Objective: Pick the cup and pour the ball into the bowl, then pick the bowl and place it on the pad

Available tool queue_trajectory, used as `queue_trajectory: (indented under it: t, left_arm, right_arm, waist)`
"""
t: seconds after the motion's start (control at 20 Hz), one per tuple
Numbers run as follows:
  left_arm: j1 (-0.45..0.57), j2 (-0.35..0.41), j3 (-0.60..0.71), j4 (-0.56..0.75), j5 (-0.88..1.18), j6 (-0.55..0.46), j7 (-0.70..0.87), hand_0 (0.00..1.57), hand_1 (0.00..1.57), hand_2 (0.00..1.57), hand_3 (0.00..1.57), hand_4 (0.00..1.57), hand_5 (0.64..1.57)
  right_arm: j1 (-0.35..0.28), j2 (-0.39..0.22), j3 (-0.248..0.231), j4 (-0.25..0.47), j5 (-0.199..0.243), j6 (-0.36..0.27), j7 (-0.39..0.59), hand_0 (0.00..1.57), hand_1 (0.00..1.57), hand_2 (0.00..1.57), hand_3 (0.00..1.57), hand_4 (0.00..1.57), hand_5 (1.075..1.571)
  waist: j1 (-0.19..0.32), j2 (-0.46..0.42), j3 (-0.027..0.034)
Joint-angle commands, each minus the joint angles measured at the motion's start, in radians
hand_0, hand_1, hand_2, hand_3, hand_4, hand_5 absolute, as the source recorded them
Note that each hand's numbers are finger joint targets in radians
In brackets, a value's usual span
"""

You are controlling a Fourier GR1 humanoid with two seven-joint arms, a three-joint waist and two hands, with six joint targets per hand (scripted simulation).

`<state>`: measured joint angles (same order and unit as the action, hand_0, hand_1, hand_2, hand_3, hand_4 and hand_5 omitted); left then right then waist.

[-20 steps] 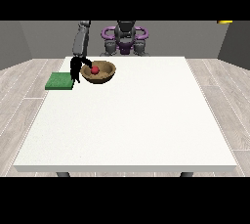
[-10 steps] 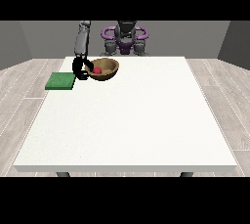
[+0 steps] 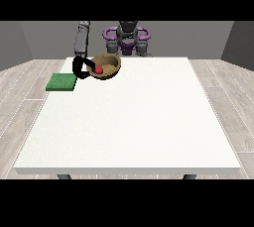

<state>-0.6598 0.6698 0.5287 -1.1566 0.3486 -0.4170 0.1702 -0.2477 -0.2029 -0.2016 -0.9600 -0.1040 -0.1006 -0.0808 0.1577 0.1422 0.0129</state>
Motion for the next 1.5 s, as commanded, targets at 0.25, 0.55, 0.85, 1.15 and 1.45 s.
queue_trajectory:
  t: [0.25,0.55,0.85,1.15,1.45]
  left_arm:
    - [0.043,0.044,0.036,0.053,-0.018,-0.003,-0.027,0.0,0.0,0.0,0.0,1.2,1.54]
    - [0.11,0.054,0.06,0.072,-0.017,-0.025,-0.049,0.0,0.0,0.0,0.0,1.21,1.545]
    - [0.126,0.065,0.086,0.087,-0.026,-0.032,-0.161,0.0,0.0,0.0,0.0,1.21,1.551]
    - [0.107,0.101,0.095,0.091,0.026,-0.079,-0.189,0.0,0.0,0.0,0.0,1.21,1.553]
    - [0.153,0.094,0.082,0.083,0.032,-0.108,-0.222,0.0,0.0,0.0,0.0,1.21,1.555]
  right_arm:
    - [-0.018,-0.296,-0.04,-0.07,0.031,0.021,0.212,1.57,1.57,1.57,0.72,1.05,1.563]
    - [-0.036,-0.333,-0.059,-0.055,-0.047,0.063,0.251,1.57,1.57,1.57,0.57,1.09,1.564]
    - [-0.139,-0.495,-0.153,0.002,-0.093,0.149,0.27,1.57,1.57,1.57,0.58,1.09,1.564]
    - [-0.211,-0.476,-0.213,0.175,-0.103,0.133,0.152,1.57,1.57,1.57,0.45,1.07,1.566]
    - [-0.189,-0.36,-0.189,0.239,-0.083,0.083,0.061,1.57,1.57,1.57,0.54,1.02,1.571]
  waist:
    - [-0.115,-0.03,-0.0192]
    - [-0.132,-0.054,-0.0208]
    - [-0.123,0.055,-0.0132]
    - [-0.071,0.136,-0.0121]
    - [-0.053,0.122,-0.0119]
